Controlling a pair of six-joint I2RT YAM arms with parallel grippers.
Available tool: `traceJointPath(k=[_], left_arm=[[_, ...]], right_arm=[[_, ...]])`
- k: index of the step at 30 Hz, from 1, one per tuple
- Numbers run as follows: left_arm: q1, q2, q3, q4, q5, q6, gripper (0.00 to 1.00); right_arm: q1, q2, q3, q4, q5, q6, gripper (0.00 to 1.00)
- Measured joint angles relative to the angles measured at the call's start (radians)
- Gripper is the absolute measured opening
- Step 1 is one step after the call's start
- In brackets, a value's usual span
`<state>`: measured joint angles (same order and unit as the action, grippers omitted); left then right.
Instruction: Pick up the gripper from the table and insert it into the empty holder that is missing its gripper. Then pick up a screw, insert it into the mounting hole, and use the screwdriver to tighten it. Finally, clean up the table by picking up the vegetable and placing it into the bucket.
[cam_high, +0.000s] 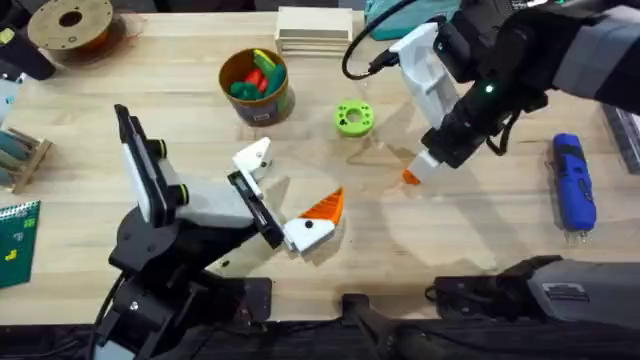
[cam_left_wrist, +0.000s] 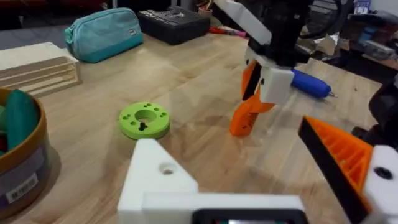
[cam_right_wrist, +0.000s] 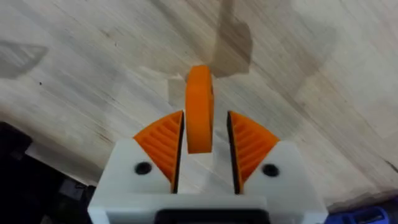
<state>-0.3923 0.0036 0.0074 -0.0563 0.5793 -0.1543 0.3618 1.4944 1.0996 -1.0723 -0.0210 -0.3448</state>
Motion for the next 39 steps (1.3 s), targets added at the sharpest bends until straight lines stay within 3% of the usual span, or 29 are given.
traceJointPath(k=[21,26,32,39], left_arm=[[0.0,0.0,0.0,0.0,0.0,0.0,0.987],[0.0,0.0,0.0,0.0,0.0,0.0,0.987],[0.0,0.0,0.0,0.0,0.0,0.0,0.987],[0.0,0.0,0.0,0.0,0.0,0.0,0.987]], right_arm=[[0.0,0.0,-0.015,0.006,-0.014,0.0,0.423],[0.0,0.0,-0.015,0.002,-0.014,0.0,0.35],[0.0,0.0,-0.015,0.007,-0.012,0.001,0.026],[0.0,-0.043,0.002,-0.044,-0.015,0.0,0.02]])
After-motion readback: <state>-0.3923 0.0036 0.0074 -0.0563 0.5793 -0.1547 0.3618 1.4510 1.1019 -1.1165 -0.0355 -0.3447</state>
